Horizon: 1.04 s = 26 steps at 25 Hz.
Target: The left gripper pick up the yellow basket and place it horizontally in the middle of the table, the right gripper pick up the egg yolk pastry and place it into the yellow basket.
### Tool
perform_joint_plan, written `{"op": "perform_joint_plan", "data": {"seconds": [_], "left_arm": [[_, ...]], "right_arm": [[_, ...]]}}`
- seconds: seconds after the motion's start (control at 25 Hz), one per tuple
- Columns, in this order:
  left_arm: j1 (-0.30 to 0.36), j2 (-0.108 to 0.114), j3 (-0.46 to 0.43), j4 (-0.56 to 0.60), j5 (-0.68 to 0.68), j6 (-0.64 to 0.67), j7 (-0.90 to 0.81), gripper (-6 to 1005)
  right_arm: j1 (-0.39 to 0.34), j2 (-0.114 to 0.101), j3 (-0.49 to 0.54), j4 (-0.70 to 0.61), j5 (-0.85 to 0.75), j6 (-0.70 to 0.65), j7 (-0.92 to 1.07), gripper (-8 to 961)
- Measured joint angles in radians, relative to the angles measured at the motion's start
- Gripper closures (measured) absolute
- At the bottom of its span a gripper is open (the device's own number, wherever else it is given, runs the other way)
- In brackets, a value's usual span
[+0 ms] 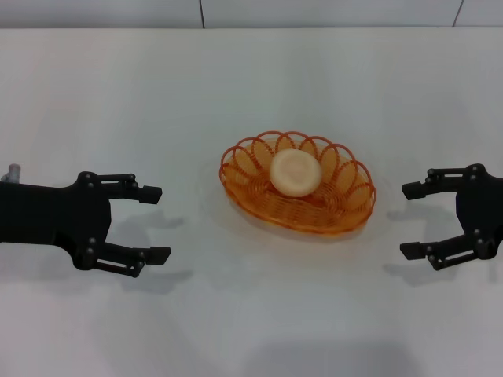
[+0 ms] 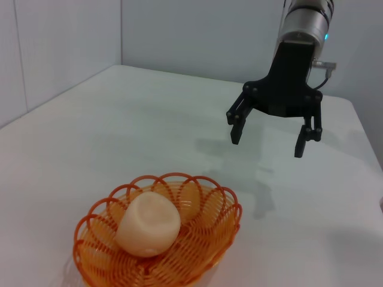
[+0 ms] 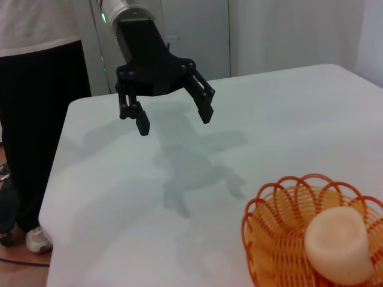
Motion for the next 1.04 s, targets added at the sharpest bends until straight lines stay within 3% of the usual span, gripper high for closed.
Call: {"op": "perform_joint_plan", "data": {"seconds": [1.04], "left_arm": [[-0.004, 0.001, -0.005, 0.000, 0.006, -0.012, 0.000, 116]], "right_arm": [[0.020, 0.011, -0.006, 0.026, 0.010, 0.088, 0.006, 73]]}}
